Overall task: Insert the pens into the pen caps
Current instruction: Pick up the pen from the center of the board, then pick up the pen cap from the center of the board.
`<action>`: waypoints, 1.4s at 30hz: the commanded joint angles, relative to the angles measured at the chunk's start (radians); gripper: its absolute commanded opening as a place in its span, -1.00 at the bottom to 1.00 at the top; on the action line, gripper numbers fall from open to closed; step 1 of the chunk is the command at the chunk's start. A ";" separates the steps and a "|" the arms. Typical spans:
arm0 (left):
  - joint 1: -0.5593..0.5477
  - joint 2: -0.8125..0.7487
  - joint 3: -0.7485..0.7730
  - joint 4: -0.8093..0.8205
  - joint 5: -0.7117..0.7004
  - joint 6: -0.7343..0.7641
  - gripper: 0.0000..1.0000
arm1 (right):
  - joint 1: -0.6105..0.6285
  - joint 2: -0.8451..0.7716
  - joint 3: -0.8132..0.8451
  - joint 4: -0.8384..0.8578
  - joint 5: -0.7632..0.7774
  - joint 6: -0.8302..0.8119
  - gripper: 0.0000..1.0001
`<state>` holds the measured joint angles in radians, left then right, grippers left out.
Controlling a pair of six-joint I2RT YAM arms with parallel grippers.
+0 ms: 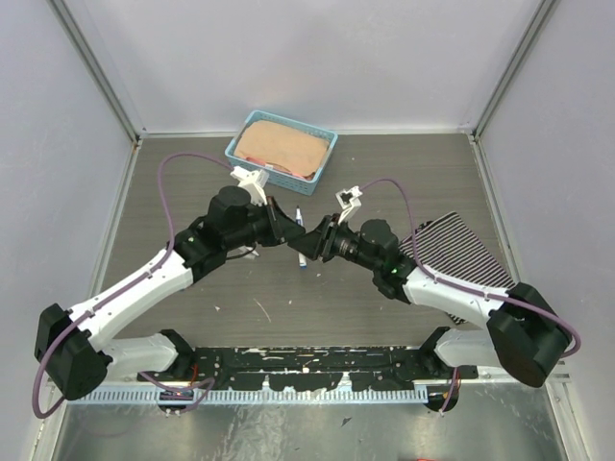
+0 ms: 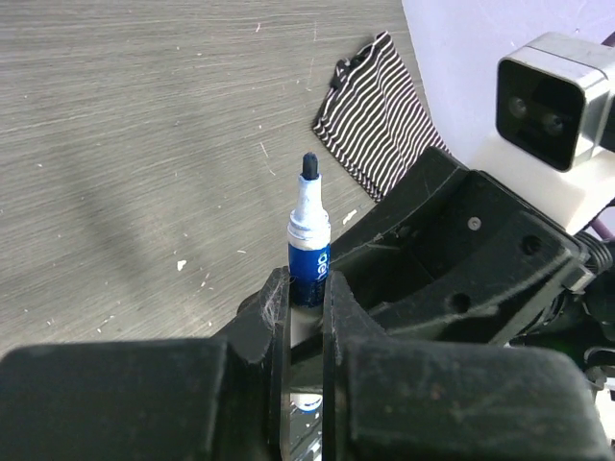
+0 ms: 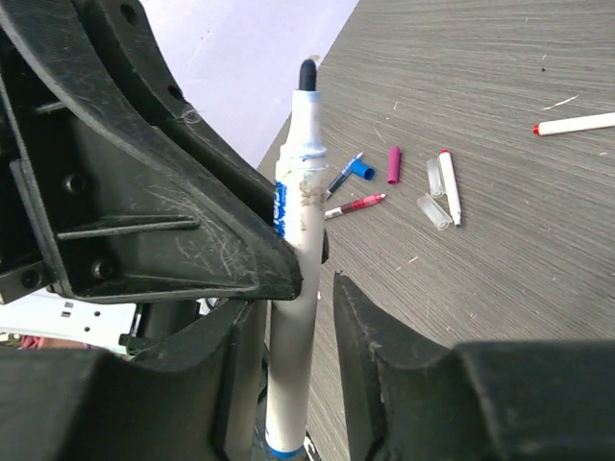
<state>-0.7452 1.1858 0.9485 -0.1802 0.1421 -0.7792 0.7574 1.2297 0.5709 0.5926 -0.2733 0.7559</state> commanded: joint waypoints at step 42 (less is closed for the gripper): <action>0.456 0.007 -0.069 -0.418 -0.321 0.312 0.51 | 0.004 -0.416 0.280 -0.912 0.382 -0.388 -0.96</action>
<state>-0.3580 1.1538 0.9169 -0.6697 -0.2276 -0.4721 0.7628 0.8497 0.8394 -0.2565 0.1329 0.3473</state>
